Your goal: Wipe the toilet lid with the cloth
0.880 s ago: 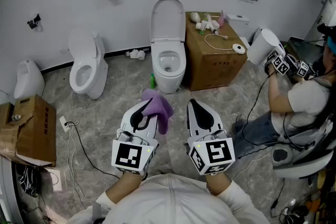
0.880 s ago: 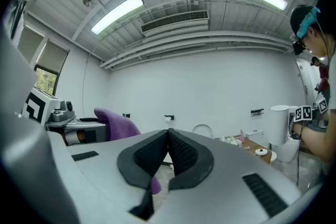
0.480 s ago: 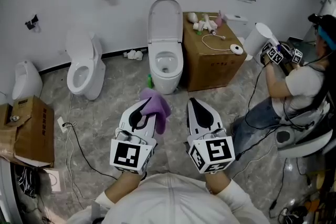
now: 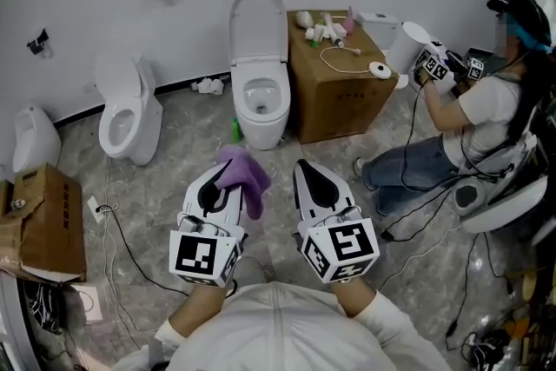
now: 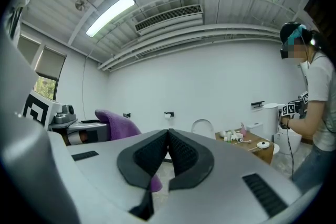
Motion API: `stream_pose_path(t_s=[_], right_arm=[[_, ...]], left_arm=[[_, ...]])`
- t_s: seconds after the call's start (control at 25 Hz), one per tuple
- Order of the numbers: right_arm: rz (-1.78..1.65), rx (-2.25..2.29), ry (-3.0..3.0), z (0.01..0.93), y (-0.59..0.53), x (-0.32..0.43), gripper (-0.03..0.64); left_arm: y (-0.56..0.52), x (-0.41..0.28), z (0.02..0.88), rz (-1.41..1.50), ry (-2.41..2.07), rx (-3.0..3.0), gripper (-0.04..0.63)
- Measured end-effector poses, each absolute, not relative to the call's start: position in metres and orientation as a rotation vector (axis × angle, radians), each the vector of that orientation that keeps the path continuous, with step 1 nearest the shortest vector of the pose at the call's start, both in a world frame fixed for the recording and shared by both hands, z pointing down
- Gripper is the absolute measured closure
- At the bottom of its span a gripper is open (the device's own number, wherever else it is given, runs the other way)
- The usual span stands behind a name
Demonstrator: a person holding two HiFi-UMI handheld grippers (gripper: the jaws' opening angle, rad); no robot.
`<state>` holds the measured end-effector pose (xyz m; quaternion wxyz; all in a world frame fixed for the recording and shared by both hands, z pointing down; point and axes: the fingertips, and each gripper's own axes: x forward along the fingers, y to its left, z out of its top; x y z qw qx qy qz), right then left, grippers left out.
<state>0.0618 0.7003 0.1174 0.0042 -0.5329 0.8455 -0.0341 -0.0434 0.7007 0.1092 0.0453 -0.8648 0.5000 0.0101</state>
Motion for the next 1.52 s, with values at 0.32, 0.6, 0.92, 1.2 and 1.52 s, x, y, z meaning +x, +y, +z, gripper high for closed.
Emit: stream_pose_path(t_s=[0.32, 0.6, 0.92, 1.2, 1.52], right_arm=[[-0.126, -1.678, 2.653, 0.120, 0.663, 0.061, 0.603], [-0.121, -1.697, 2.653, 0.128, 0.583, 0.045, 0.603], [-0.091, -1.720, 2.643, 0.118, 0.455, 0.024, 0.603], [-0.096, -1.751, 2.604, 0.120, 0.380, 0.017, 0.603], [-0.088, -1.757, 2.631, 0.126, 0.340, 0.010, 0.603]], left_arm=[[0.659, -0.046, 0.108, 0.027, 1.524, -2.634, 0.578], [0.577, -0.059, 0.117, 0.029, 1.498, -2.652, 0.578], [0.451, -0.080, 0.111, 0.028, 1.463, -2.660, 0.578], [0.375, -0.083, 0.107, 0.023, 1.401, -2.671, 0.578], [0.334, -0.093, 0.120, 0.016, 1.424, -2.698, 0.578]])
